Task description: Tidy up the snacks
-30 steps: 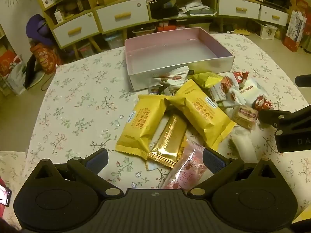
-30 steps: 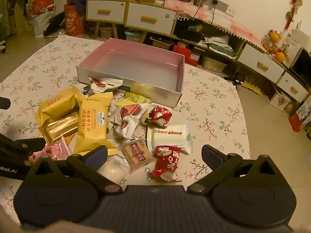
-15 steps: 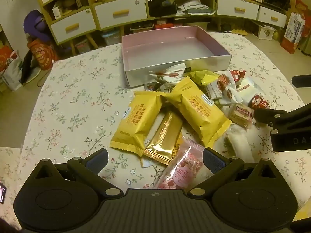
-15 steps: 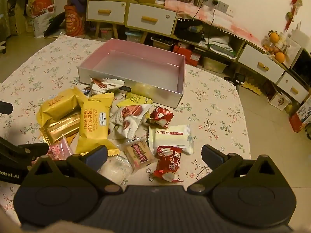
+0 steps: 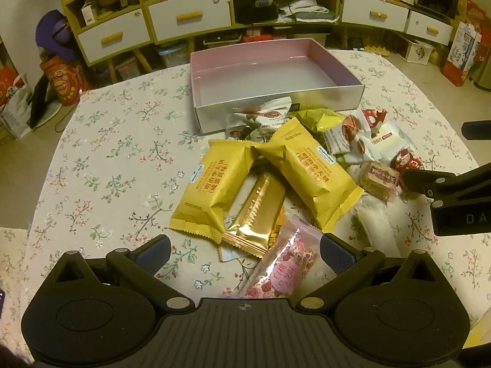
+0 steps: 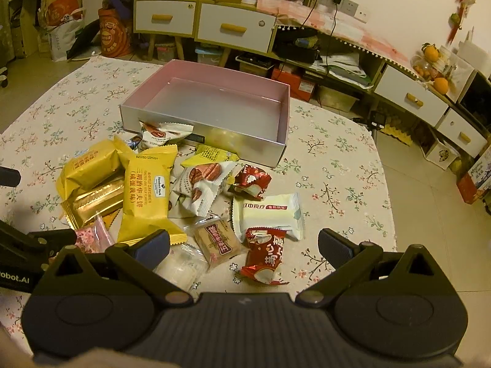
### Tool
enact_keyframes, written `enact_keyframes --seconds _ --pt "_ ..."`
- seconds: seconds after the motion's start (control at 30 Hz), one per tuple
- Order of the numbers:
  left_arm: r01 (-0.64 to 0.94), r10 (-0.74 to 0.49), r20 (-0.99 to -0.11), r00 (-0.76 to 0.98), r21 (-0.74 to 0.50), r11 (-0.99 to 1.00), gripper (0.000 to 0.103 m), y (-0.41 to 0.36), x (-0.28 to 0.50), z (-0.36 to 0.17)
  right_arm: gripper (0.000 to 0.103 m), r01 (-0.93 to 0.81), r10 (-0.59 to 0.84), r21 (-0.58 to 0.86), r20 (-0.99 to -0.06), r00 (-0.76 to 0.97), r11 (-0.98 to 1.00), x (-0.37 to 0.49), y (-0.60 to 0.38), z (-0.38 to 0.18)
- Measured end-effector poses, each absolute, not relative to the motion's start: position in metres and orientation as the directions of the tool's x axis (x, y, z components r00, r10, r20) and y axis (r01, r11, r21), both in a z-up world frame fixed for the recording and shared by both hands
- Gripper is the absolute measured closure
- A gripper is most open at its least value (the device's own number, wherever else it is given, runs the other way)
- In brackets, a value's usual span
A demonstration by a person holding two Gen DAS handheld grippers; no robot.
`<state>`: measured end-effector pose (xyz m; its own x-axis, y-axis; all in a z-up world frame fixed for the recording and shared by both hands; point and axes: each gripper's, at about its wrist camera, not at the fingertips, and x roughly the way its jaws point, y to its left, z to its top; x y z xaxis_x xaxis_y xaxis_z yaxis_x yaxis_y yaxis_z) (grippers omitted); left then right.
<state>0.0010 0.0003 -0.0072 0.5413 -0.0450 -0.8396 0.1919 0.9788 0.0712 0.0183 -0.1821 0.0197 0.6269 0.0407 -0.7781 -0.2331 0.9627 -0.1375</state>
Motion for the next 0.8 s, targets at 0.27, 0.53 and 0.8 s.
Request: enact_keyframes --seconds 0.27,0.53,0.8 --pt "0.192 -0.046 -0.839 0.542 0.071 0.979 0.000 0.0005 0.0010 -0.0071 0.000 -0.235 0.041 -0.138 -0.780 0.625 0.962 0.0180 -0.1824 0.0187" --pt "0.192 -0.047 -0.840 0.541 0.069 0.979 0.000 0.0010 0.0011 -0.0069 0.000 -0.240 0.039 -0.141 -0.787 0.616 0.960 0.0184 -0.1797 0.0173" --pt "0.193 -0.048 -0.839 0.542 0.068 0.979 0.000 0.0011 0.0012 -0.0072 0.000 -0.243 0.037 -0.143 -0.791 0.611 0.960 0.0184 -0.1795 0.0167"
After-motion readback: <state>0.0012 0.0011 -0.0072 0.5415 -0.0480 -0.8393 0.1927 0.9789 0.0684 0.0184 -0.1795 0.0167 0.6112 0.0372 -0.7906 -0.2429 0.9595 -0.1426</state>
